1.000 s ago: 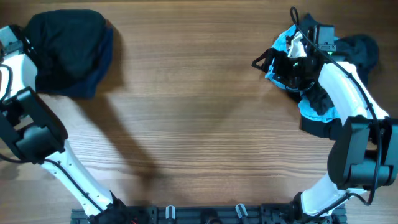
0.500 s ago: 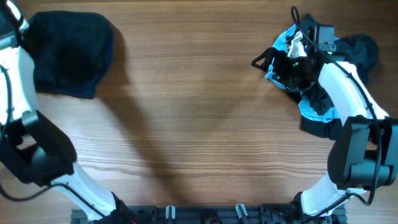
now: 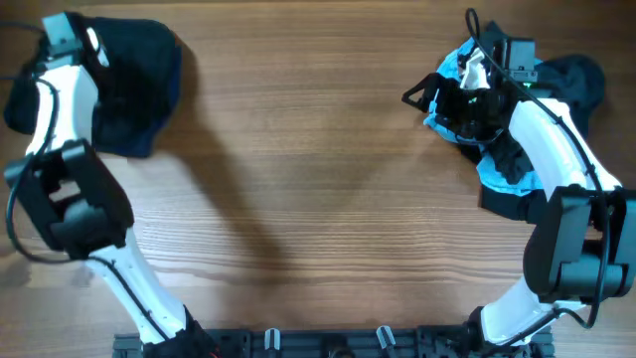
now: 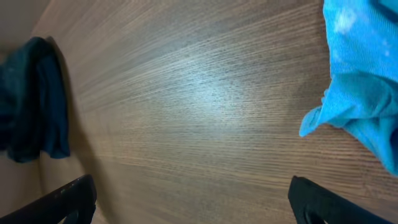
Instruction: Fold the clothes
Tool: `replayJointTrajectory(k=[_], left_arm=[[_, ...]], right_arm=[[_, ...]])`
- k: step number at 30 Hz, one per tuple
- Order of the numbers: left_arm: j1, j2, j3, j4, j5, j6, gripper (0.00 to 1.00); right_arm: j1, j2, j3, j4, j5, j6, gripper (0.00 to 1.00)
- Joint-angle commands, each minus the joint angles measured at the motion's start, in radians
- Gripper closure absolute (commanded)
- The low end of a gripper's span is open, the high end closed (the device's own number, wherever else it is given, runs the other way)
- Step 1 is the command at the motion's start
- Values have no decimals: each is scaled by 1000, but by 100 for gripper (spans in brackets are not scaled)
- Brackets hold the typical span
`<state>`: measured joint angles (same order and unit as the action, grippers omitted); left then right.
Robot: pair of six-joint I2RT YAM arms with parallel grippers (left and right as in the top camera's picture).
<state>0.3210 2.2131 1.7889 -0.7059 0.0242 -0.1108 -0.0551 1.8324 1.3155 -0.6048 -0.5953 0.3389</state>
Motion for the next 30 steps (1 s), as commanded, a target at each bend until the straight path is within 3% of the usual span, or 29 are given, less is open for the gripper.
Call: replayJointTrajectory(k=[1,6,11,15,19,20,22,30], left_arm=[[3,100,-5,-13,25,-36,96],[3,102,-5,-9,47,-35,96],[3,-39,-5,-22,47,-35,94],[3,-220,-5,-74,47,-31,55],[-3,-404,-5,-124,55,-31,31],[-9,-482,-5,-161,66,-31,16],[-20,-573,-5,-216,71,-31,1],[-51,-903,-5,-411,69,-24,0]], right_arm=[[6,-23,11,13,-19,4,0],[6,-23,11,25,-20,2,0],[6,-26,23,147,-138,-10,0],[6,-53,119,158,-98,-71,0],[6,-104,287,25,31,-160,0],[6,-135,348,-39,103,-190,0],[6,-188,396,-89,205,-206,0],[6,-470,412,-139,511,-206,0]])
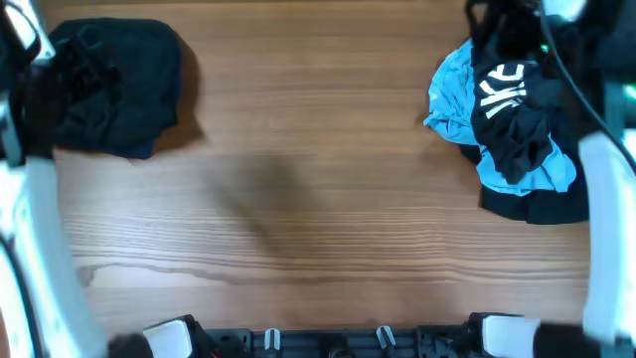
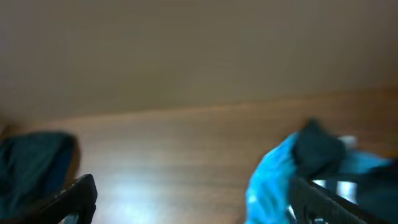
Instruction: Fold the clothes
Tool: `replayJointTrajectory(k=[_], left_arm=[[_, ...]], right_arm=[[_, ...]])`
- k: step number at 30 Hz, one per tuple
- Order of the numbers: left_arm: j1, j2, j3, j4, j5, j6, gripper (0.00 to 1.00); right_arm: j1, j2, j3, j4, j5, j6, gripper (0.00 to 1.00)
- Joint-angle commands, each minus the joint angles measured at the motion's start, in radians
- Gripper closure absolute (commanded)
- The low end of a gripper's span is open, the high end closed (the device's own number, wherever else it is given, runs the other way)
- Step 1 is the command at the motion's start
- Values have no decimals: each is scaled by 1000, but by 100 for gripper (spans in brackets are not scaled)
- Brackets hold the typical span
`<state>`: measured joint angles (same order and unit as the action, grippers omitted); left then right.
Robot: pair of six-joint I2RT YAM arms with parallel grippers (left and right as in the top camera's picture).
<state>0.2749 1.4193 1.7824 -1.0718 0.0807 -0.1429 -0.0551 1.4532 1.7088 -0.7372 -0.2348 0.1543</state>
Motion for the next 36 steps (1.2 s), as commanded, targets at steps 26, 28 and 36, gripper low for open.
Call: replayJointTrajectory(k=[26,28,36], left_arm=[[-5,-613,2,-145,13,8,0],[-5,-613,2,-166,13,8,0],[-5,-613,2,-262,13,8,0]], right_arm=[[6,-566,17,-97,415,-22,0],[6,-562,17,-122,415,-21,0],[6,-526,17,-336,415,-21,0]])
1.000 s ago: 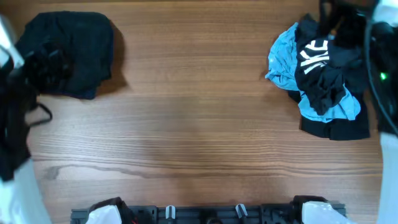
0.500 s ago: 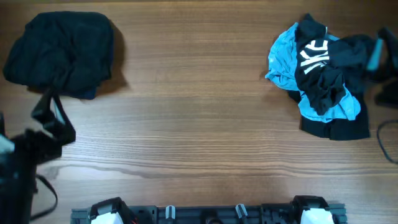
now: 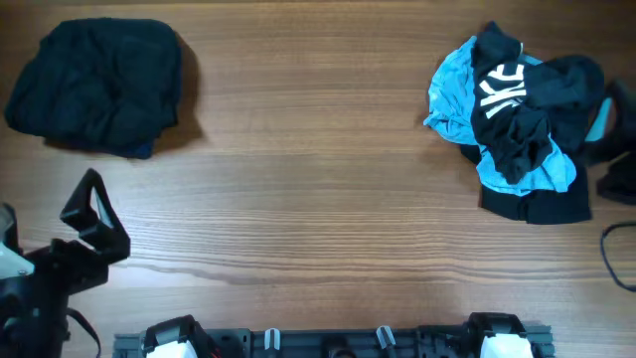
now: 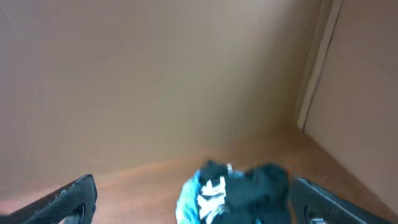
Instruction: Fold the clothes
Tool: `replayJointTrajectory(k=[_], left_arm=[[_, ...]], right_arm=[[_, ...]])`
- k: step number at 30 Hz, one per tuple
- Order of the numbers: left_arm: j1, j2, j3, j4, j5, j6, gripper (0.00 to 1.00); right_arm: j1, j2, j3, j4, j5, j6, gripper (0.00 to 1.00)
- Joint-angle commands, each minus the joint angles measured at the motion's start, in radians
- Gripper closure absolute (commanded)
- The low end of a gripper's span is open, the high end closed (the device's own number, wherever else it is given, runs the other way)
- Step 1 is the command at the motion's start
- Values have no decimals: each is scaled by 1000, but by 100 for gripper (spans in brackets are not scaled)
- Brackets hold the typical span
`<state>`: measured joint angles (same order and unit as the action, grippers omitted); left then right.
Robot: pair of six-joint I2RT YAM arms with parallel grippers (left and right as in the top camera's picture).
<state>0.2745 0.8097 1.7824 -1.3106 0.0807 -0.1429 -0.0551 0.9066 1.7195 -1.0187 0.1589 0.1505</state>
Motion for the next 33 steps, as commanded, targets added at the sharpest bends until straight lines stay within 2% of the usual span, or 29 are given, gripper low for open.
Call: replayJointTrajectory(k=[1,5,9,24,28,31,33], left_arm=[[-4,-4,2,-39,13,8,0],[-4,-4,2,-83,13,8,0],[-4,-4,2,-102,13,8,0],[-8,-4,2,-117,13,8,0],[-84,-48,2,-142,13,7,0],[-165,-137,-69,-33,20,-34,0],[-204,-227,-203,124,0,-33,0]], right_arm=[[6,27,6,-98,21,-17,0],[6,46,6,-230,21,-17,0],[6,60,6,-285,21,-17,0],[6,126,6,-284,21,-17,0],[6,153,6,-284,21,-17,0],[6,175,6,-284,21,-17,0],[6,191,6,-284,21,-17,0]])
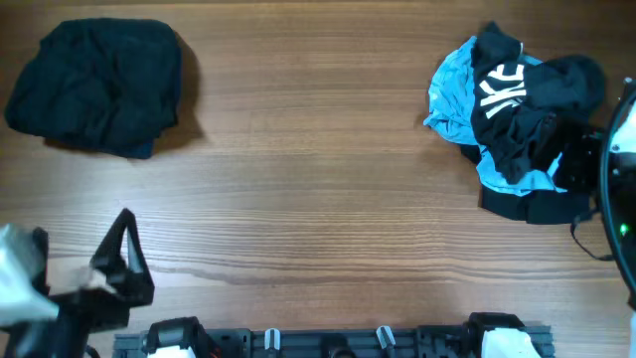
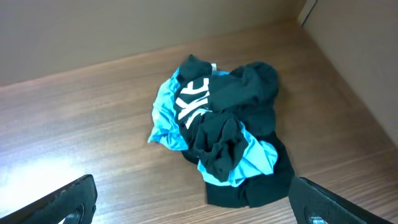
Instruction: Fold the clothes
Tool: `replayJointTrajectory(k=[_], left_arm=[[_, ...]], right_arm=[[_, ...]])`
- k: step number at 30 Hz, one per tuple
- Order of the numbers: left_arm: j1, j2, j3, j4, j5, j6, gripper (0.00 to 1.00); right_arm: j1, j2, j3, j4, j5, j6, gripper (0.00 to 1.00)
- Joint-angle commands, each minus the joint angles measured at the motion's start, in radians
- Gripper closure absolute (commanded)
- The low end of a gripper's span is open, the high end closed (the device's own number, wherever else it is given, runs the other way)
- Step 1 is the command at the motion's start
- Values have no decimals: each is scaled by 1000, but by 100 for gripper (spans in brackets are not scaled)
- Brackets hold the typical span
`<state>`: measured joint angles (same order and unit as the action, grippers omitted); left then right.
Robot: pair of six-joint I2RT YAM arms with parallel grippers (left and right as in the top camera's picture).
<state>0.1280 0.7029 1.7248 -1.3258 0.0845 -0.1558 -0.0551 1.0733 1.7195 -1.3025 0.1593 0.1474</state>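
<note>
A crumpled heap of blue and black clothes (image 1: 512, 124) with white lettering lies at the table's right. In the right wrist view this heap (image 2: 221, 140) sits ahead of and below my right gripper (image 2: 196, 205), which is open and wide, with nothing between its fingertips (image 2: 74, 199). My right arm (image 1: 621, 169) shows only at the right edge of the overhead view. A dark bundle of clothes (image 1: 94, 85) rests at the far left. My left gripper (image 1: 121, 261) is low at the near left corner, away from both heaps; its jaws are unclear.
The wooden table (image 1: 308, 179) spans the whole view. A brown wall (image 2: 124, 25) rises behind the table and another (image 2: 360, 56) stands on its right side. The arm bases (image 1: 328, 343) line the near edge.
My right wrist camera faced the wall with the blue and black heap small and low; now it looks down on that heap from close. My left gripper has shifted a little right and nearer.
My left arm reached to the dark bundle at the far left while my open right gripper was low beside the blue cloth. Then both arms were high and blurred. Then both were back at the table's near corners, and both heaps lie where they were.
</note>
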Motion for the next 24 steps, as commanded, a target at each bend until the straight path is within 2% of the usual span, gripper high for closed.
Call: replayJointTrajectory(k=[1,3,5,10,13,17,24], left_arm=[[-71,-169,-235,235,-12,-20,0],[-80,-267,-451,458,-10,-21,0],[-80,-368,-740,771,25,-21,0],[-82,-463,-1146,1187,89,-21,0],[-97,-510,-1350,1367,90,-21,0],[-105,-574,-1495,1450,90,-21,0],[-105,-678,-1602,1446,83,-20,0]], right_arm=[[6,35,6,0,21,-14,0],[6,59,6,0,21,-14,0],[6,92,6,0,21,-14,0],[6,167,6,0,21,-14,0],[6,224,6,0,21,-14,0],[6,299,6,0,21,-14,0],[6,429,6,1,21,-14,0]])
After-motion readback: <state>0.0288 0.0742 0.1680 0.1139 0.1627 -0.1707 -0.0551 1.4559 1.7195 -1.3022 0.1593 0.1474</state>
